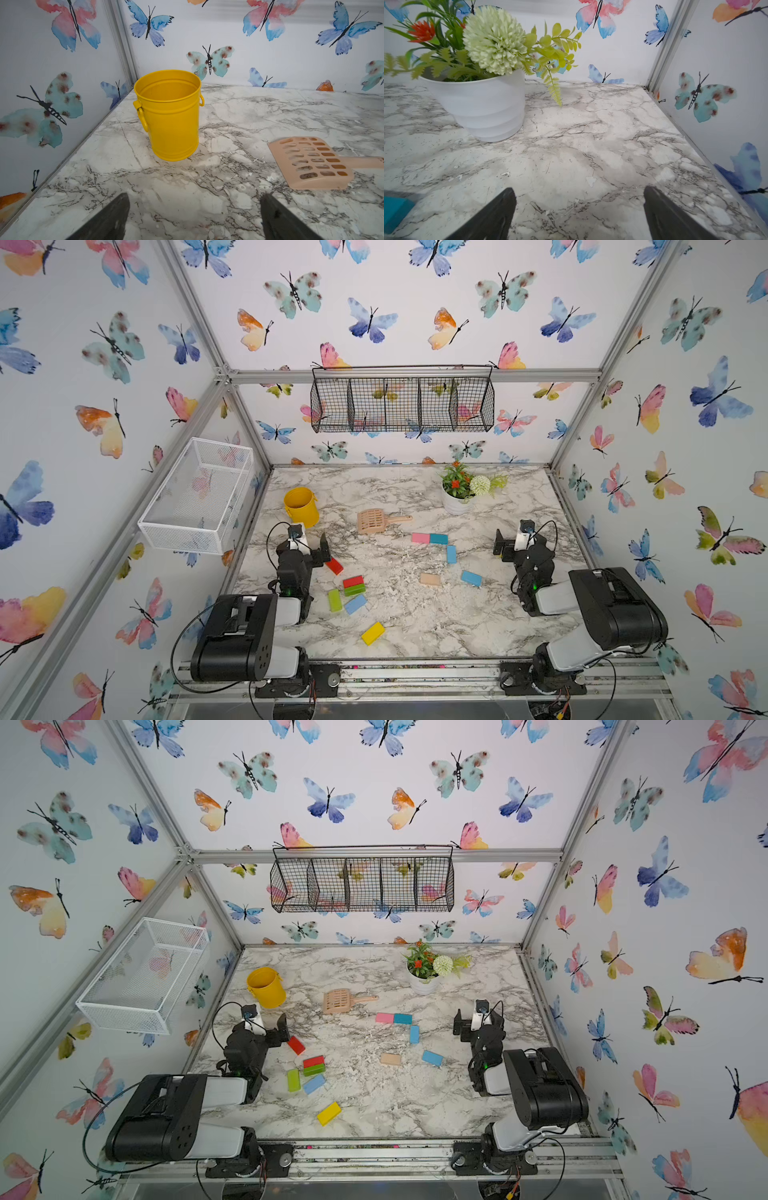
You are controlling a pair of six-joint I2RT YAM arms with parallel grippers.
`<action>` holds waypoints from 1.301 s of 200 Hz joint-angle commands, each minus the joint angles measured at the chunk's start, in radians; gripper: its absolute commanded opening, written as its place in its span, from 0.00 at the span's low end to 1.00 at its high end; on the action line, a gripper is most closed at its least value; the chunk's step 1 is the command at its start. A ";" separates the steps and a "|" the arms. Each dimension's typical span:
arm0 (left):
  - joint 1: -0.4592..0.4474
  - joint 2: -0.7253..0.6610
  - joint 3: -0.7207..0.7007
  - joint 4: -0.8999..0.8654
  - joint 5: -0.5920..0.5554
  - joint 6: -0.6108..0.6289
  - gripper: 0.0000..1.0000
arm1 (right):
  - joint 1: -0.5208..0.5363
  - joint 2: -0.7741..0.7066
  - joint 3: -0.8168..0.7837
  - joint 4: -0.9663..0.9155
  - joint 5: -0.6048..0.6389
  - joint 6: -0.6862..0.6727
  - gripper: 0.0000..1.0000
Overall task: Assemble the letter c with building blocks
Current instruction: Adjust the building block at the center of the board.
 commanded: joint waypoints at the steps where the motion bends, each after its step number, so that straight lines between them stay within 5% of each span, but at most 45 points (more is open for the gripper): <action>1: 0.000 0.006 0.014 0.001 0.011 0.002 0.98 | -0.005 0.006 0.009 0.007 -0.011 0.007 1.00; 146: -0.005 -0.026 0.014 0.003 0.002 0.011 0.98 | -0.006 -0.008 0.003 0.046 0.033 0.018 0.95; 167: -0.057 -0.144 0.079 -0.204 -0.120 0.020 0.97 | -0.005 -0.169 0.094 -0.288 0.002 0.010 0.82; 193: -0.146 -0.270 0.154 -0.379 -0.214 0.014 0.96 | -0.005 -0.327 0.205 -0.558 -0.038 0.058 0.77; 227: -0.227 -0.293 0.346 -0.677 -0.157 -0.104 0.96 | -0.003 -0.405 0.375 -0.908 -0.207 0.127 0.69; 260: -0.308 -0.280 0.491 -0.866 -0.008 -0.089 0.94 | 0.010 -0.350 0.527 -1.231 -0.481 0.093 0.59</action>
